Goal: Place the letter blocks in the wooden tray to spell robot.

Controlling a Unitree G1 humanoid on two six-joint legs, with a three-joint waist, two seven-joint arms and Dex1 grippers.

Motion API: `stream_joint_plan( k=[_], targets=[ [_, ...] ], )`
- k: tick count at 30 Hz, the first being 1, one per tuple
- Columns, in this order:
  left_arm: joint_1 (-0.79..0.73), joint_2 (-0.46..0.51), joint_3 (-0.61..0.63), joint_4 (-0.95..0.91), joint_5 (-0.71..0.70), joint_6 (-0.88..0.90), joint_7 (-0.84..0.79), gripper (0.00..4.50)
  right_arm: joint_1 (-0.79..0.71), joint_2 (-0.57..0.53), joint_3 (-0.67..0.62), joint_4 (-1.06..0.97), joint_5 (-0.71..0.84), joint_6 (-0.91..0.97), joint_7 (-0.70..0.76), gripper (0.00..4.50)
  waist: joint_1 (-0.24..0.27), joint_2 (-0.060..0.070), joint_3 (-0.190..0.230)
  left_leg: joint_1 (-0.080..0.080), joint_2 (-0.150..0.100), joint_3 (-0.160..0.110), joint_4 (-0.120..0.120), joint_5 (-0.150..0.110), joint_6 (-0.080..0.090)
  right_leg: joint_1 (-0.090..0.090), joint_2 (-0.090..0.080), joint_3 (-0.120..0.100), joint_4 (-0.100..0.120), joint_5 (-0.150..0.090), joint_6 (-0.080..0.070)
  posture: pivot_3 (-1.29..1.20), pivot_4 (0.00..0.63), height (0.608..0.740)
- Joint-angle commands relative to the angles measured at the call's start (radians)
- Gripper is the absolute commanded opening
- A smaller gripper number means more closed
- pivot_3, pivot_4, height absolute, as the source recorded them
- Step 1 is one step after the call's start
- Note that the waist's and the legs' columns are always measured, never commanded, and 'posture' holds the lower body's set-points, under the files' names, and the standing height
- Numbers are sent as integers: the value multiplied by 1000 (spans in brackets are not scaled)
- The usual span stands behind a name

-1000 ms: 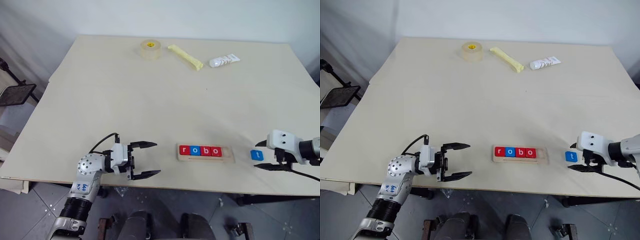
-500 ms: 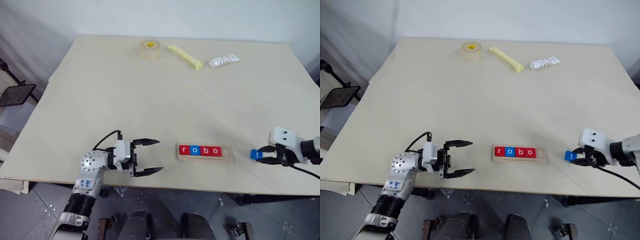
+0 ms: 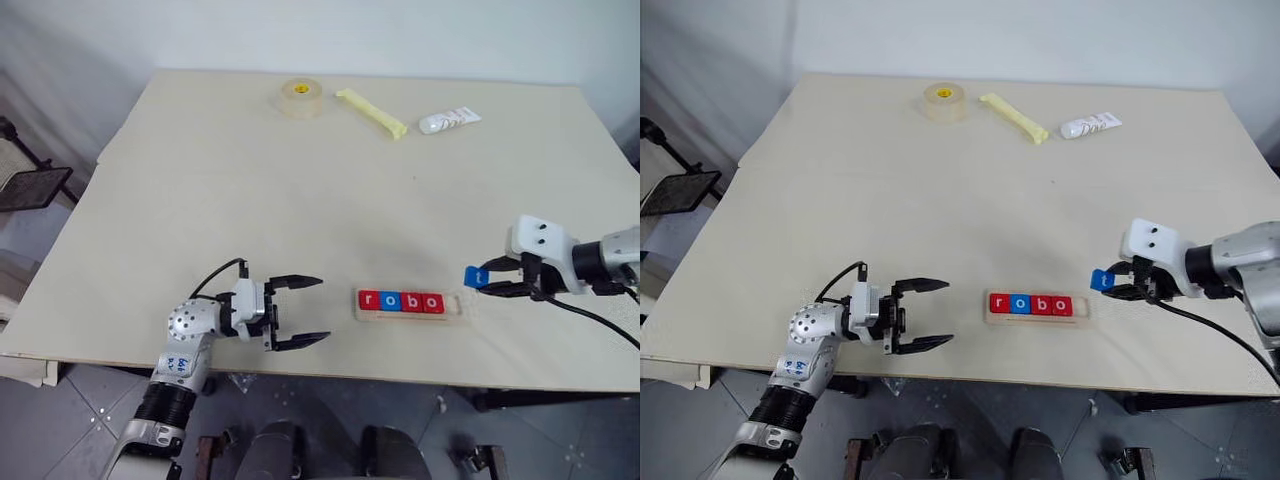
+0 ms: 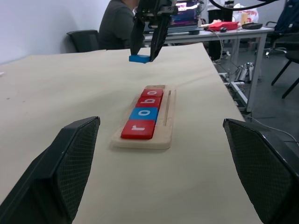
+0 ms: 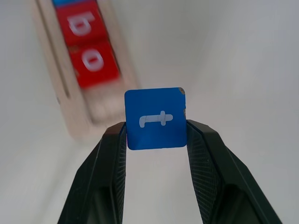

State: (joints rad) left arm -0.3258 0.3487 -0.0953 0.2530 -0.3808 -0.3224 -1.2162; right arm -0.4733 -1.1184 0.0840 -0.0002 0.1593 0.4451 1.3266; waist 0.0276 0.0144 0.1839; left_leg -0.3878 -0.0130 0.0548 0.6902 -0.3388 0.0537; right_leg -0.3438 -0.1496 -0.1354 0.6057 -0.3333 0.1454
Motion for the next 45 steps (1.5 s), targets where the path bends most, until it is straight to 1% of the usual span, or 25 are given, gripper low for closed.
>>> stream_joint_plan(
  k=[1,6,10,21,23,24,25,30,33,37,42,45],
  targets=[
    [-9,-8,0,-2,5,-23,-2,4500,-28,-9,44,-6,-45,-9,11,1450,-1,0,0,0,-1,0,0,0,0,0,0,0,0,0,0,0,150,740],
    [4,-11,0,-10,6,-29,7,4500,-54,-4,109,20,-95,-33,29,1450,-5,0,0,0,0,0,0,0,0,0,0,-1,0,0,0,0,150,740],
    [10,-17,0,-16,9,-30,17,4500,-65,8,138,22,-109,-29,42,1450,-5,0,0,0,0,0,0,0,0,0,0,-1,0,0,0,0,150,740],
    [18,-21,1,-28,15,-32,33,4500,-89,44,172,-3,-104,-9,73,1450,-4,0,0,0,0,0,0,0,0,0,0,-1,0,0,0,0,150,740],
    [20,-21,0,-28,15,-32,33,4500,-89,46,172,-8,-104,-7,75,2185,-4,0,0,0,0,0,0,0,0,0,0,-1,0,0,0,0,150,740],
    [20,-21,0,-28,15,-32,33,4500,-89,51,169,-9,-105,-4,71,2437,-4,0,0,0,0,0,0,0,0,0,0,-1,0,0,0,0,150,740],
    [20,-21,0,-28,15,-32,33,4500,-88,54,167,-9,-105,-2,68,2842,-5,0,0,0,0,0,0,0,0,0,0,-1,0,0,0,0,150,740],
    [19,-23,-1,-27,15,-34,32,4500,-99,62,150,-15,-95,16,60,4464,-4,0,0,0,0,0,0,0,0,0,0,-1,0,0,0,0,150,740],
    [19,-23,-1,-27,15,-34,31,4500,-90,49,135,-33,-81,25,67,4464,-4,0,0,0,0,0,0,0,0,0,0,-1,1,0,0,0,150,740],
    [16,-24,0,-24,14,-35,29,4500,-29,18,49,-79,-18,58,60,4464,-1,0,0,0,0,-1,0,0,0,0,0,-1,1,0,0,0,150,740],
    [16,-20,2,-23,12,-32,24,4500,51,-15,-40,-57,8,25,39,4464,-3,0,0,0,-1,-1,0,0,0,0,0,-1,1,0,0,0,150,740],
    [18,-19,0,-18,11,-30,20,4500,100,-35,-76,-13,-2,-24,27,3897,-4,0,0,0,-1,-1,0,0,0,0,0,-1,1,0,0,0,150,740]
  ],
)
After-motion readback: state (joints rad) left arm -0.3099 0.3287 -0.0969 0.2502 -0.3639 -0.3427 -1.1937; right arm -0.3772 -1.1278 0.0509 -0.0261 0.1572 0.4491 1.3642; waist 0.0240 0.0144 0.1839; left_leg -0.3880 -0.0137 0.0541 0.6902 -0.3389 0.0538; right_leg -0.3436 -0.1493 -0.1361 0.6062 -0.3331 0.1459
